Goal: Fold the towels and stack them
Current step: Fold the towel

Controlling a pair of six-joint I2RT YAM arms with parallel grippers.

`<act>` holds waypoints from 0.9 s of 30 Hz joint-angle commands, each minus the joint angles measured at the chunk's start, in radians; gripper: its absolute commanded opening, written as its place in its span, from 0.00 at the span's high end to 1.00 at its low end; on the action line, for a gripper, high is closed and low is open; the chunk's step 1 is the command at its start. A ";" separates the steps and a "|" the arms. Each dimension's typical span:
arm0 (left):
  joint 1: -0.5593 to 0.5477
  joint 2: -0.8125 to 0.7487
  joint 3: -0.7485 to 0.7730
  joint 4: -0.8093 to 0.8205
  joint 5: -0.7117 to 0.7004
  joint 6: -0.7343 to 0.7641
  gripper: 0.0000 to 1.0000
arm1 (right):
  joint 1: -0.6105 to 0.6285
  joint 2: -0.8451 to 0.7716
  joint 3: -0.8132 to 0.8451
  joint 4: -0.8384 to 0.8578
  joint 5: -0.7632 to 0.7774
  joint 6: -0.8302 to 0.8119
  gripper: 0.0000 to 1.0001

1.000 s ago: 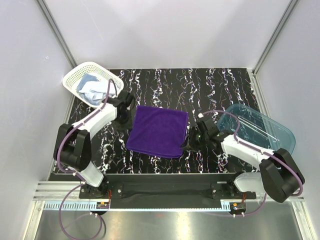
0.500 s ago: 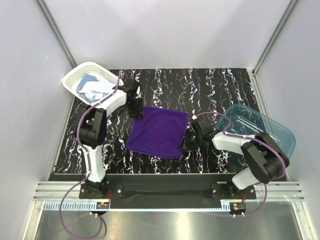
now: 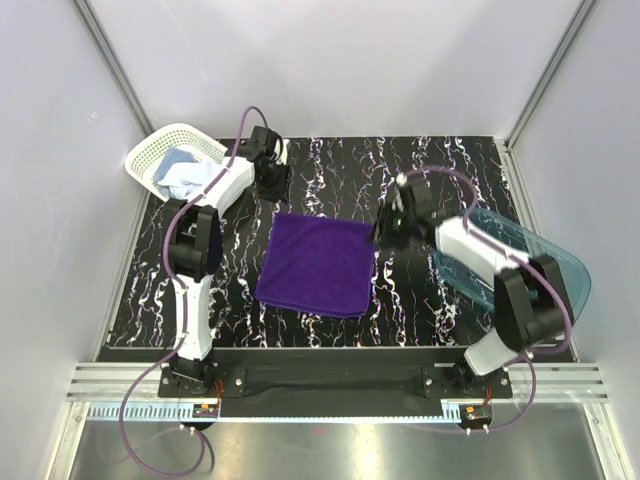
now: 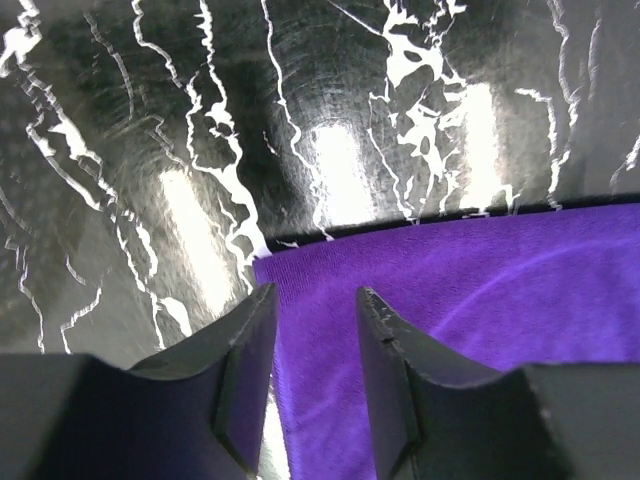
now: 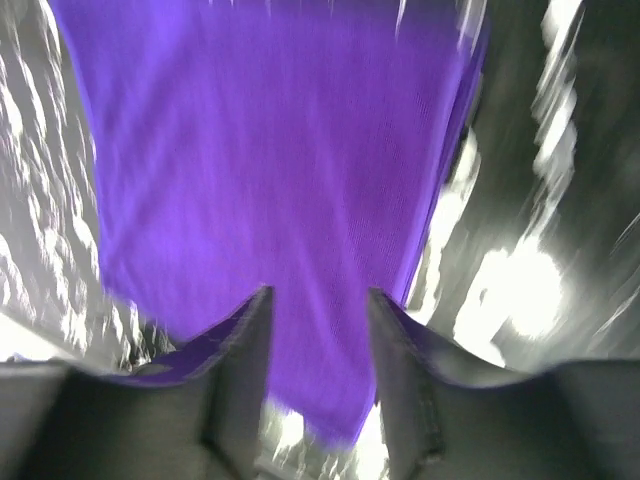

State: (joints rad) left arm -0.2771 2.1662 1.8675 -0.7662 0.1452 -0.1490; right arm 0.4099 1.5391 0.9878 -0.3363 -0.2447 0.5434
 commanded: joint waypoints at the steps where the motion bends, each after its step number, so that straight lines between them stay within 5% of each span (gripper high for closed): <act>1: 0.010 0.037 0.045 0.002 0.042 0.120 0.56 | -0.074 0.134 0.227 -0.125 -0.071 -0.233 0.48; 4: 0.009 0.058 0.061 0.010 0.050 0.143 0.55 | -0.094 0.288 0.421 -0.216 -0.134 -0.365 0.36; 9: 0.012 0.084 0.061 0.021 0.057 0.213 0.54 | -0.138 0.492 0.626 -0.349 -0.211 -0.526 0.35; 21: 0.021 0.168 0.113 -0.027 0.125 0.325 0.54 | -0.189 0.707 0.794 -0.472 -0.330 -0.721 0.38; 27: 0.032 0.201 0.148 -0.062 0.139 0.353 0.66 | -0.189 0.756 0.845 -0.489 -0.367 -0.766 0.46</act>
State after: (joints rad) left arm -0.2569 2.3508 1.9747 -0.8108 0.2466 0.1646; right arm 0.2188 2.2757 1.7847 -0.7925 -0.5671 -0.1627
